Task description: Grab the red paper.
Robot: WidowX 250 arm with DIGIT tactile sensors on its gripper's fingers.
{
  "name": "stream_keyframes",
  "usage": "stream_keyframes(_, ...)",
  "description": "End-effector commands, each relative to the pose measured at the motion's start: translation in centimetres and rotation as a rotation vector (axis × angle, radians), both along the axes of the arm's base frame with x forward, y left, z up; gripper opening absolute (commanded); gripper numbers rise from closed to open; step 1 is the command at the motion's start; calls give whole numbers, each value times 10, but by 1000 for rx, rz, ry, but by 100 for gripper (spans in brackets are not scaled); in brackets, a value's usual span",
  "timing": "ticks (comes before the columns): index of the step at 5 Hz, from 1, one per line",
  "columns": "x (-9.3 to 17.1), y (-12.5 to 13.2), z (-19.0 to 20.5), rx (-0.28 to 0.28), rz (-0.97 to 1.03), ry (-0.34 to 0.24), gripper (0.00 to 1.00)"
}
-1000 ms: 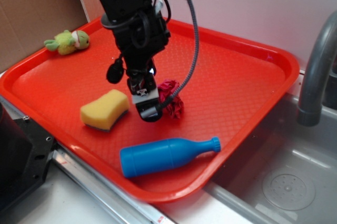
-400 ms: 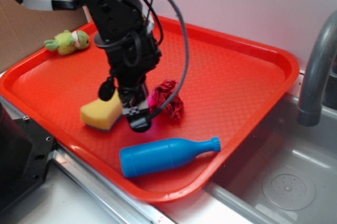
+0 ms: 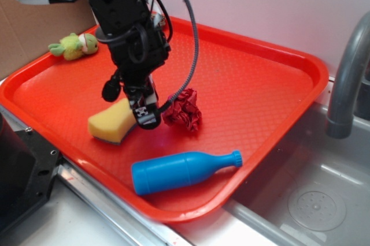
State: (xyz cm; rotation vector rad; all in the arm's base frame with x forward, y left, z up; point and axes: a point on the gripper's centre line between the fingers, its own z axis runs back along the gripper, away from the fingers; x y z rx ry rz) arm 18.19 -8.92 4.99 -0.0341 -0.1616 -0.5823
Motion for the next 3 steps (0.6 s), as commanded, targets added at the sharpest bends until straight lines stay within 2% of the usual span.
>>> stream_keyframes(1, -14, 9, 24, -44, 50, -117, 100)
stream_keyframes(3, -13, 7, 22, -34, 44, -102, 100)
